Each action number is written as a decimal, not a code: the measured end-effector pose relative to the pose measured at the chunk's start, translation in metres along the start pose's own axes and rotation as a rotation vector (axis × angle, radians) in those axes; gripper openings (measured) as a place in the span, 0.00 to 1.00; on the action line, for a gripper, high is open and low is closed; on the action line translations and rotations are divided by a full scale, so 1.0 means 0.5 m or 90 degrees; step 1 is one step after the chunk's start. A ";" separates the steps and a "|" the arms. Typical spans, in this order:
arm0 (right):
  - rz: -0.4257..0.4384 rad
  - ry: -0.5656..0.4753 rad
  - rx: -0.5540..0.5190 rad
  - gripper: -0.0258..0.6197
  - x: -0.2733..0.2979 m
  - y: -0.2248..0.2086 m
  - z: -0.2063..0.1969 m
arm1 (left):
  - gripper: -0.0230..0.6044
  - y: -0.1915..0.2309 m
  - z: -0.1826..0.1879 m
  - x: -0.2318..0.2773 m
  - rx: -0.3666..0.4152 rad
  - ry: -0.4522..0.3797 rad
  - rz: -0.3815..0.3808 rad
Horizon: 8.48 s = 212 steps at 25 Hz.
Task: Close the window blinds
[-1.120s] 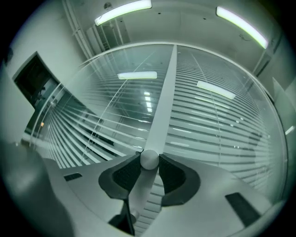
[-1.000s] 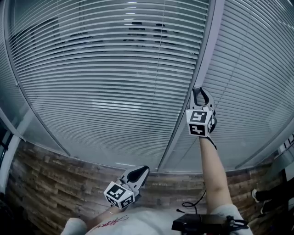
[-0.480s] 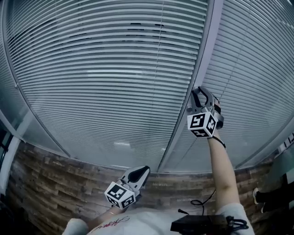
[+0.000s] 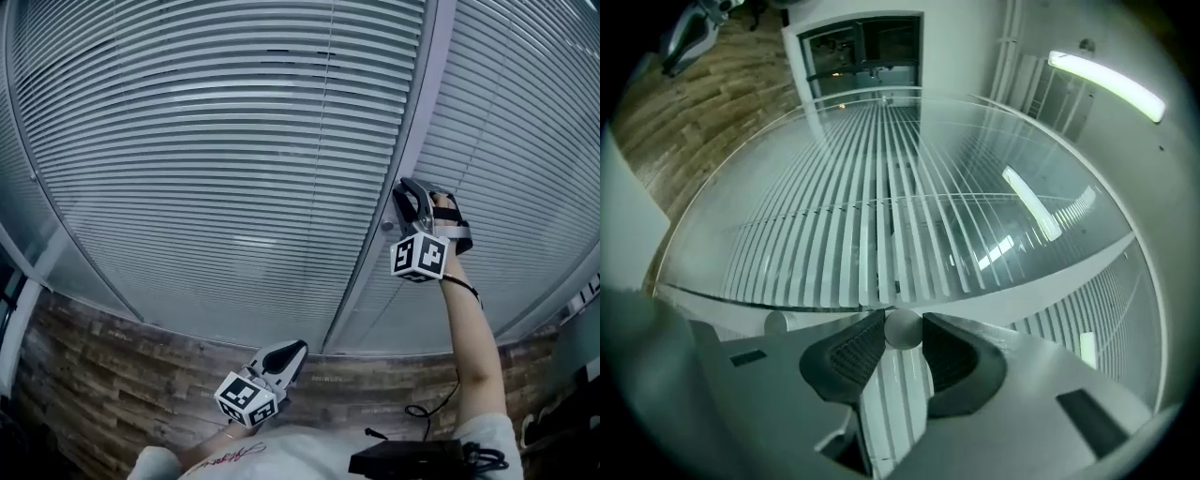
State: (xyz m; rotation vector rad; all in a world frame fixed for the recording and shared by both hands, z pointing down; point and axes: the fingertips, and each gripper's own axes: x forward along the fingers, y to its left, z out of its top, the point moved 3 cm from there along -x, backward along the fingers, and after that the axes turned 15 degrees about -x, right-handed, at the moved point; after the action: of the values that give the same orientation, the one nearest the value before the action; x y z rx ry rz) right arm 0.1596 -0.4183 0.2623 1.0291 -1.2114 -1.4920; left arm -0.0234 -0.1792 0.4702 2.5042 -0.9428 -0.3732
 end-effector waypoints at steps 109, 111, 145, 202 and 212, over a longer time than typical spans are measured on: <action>0.040 -0.028 -0.238 0.24 -0.013 0.000 0.010 | 0.08 -0.003 -0.002 0.024 -0.016 -0.016 -0.007; 0.052 -0.027 -0.288 0.24 -0.008 0.012 0.007 | 0.08 0.002 -0.007 0.028 -0.017 -0.013 -0.006; -0.046 0.007 0.646 0.33 -0.009 -0.022 -0.020 | 0.08 0.005 -0.005 0.016 -0.020 -0.011 0.004; -0.080 -0.094 0.549 0.24 -0.194 0.035 0.075 | 0.08 -0.007 -0.006 -0.011 -0.005 -0.009 0.001; -0.045 -0.181 0.809 0.14 -0.324 0.139 0.153 | 0.08 -0.013 -0.003 -0.004 0.003 -0.018 -0.009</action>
State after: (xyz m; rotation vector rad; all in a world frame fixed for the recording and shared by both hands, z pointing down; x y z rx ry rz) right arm 0.1320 -0.2504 0.3519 1.6657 -2.4530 -0.8042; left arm -0.0206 -0.1731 0.4684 2.5176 -0.9384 -0.4125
